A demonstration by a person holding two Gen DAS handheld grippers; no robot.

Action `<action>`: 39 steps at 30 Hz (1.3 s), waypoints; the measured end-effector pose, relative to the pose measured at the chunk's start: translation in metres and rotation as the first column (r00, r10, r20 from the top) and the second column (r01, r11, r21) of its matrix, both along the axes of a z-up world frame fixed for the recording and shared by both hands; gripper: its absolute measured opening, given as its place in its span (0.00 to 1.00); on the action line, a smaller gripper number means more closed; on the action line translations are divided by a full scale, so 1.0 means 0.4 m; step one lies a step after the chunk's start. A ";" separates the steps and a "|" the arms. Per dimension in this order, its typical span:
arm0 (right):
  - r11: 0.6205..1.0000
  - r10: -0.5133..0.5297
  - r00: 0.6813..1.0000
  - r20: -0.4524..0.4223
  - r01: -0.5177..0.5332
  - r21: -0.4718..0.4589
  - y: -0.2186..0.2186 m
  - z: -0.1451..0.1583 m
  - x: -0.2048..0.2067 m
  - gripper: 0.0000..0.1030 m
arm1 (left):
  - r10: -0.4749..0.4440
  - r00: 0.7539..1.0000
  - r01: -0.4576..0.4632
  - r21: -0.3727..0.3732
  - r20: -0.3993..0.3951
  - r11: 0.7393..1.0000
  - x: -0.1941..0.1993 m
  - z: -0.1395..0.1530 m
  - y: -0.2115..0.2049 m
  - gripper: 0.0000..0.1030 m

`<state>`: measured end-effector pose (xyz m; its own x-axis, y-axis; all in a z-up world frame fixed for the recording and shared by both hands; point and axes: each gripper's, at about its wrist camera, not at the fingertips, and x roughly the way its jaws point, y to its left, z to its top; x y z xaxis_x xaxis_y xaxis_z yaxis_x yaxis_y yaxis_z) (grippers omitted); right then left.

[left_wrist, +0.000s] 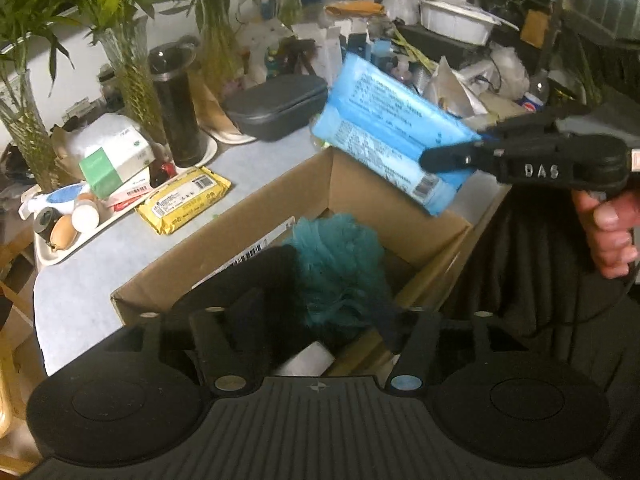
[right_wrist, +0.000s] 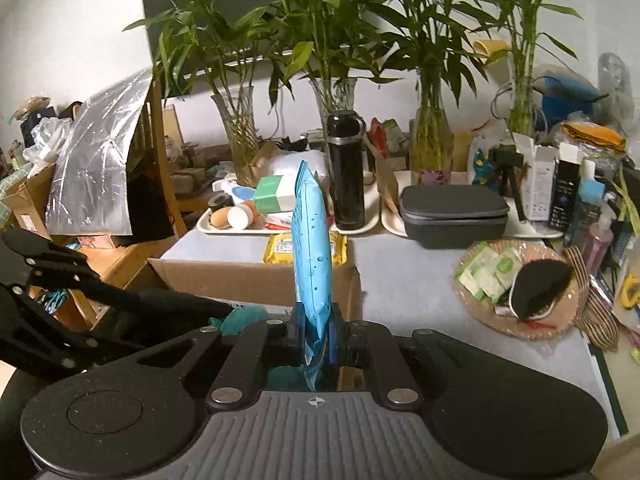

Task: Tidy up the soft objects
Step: 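Open both grippers to drop the black and blue packets into the box, then withdraw both tools from the box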

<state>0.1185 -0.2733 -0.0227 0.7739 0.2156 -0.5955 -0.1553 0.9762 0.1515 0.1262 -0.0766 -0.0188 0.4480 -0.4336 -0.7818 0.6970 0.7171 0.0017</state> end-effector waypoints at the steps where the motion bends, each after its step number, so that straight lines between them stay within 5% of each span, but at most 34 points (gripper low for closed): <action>1: 1.000 -0.005 1.000 -0.003 0.005 -0.002 0.001 -0.002 -0.001 0.12 | 0.008 1.000 -0.008 -0.004 0.008 1.000 -0.006 0.002 0.004 0.59; 9: 0.999 -0.036 0.999 0.009 0.036 -0.034 0.024 0.016 0.003 0.12 | 0.065 0.991 -0.060 -0.045 0.120 0.997 -0.052 0.042 0.029 0.59; 13: 0.997 -0.013 0.995 -0.097 0.006 -0.075 0.052 -0.019 0.034 0.17 | 0.110 0.980 -0.101 -0.059 0.168 0.993 -0.060 0.053 0.045 0.59; 15: 0.995 -0.031 0.994 -0.101 0.021 -0.101 0.061 -0.045 0.032 0.46 | 0.132 0.975 -0.122 -0.062 0.180 0.991 -0.062 0.055 0.058 0.59; 16: 0.995 -0.032 0.994 -0.100 0.022 -0.100 0.060 -0.053 0.029 0.71 | 0.143 0.973 -0.134 -0.061 0.180 0.989 -0.063 0.054 0.064 0.59; 17: 0.996 -0.029 0.995 -0.100 0.020 -0.086 0.058 -0.058 0.025 0.81 | 0.155 0.972 -0.147 -0.058 0.177 0.987 -0.061 0.053 0.071 0.59; 22: 0.999 0.007 0.995 -0.099 -0.011 -0.042 0.051 -0.052 0.016 0.96 | 0.225 0.964 -0.218 -0.063 0.145 0.974 -0.051 0.037 0.122 0.59; 33: 0.999 0.017 0.992 -0.125 -0.021 -0.028 0.045 -0.048 0.033 1.00 | 0.470 0.882 -0.463 -0.105 0.048 0.880 -0.011 -0.011 0.246 0.64; 39: 0.999 0.009 0.992 -0.126 -0.014 -0.038 0.044 -0.041 0.048 1.00 | 0.493 0.868 -0.487 -0.090 0.058 0.869 0.001 -0.027 0.263 0.77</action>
<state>0.1376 -0.2556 -0.0390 0.6900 0.1986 -0.6960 -0.1486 0.9800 0.1323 0.1265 0.0285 -0.0296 0.6740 -0.1950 -0.7125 0.2558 0.9665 -0.0226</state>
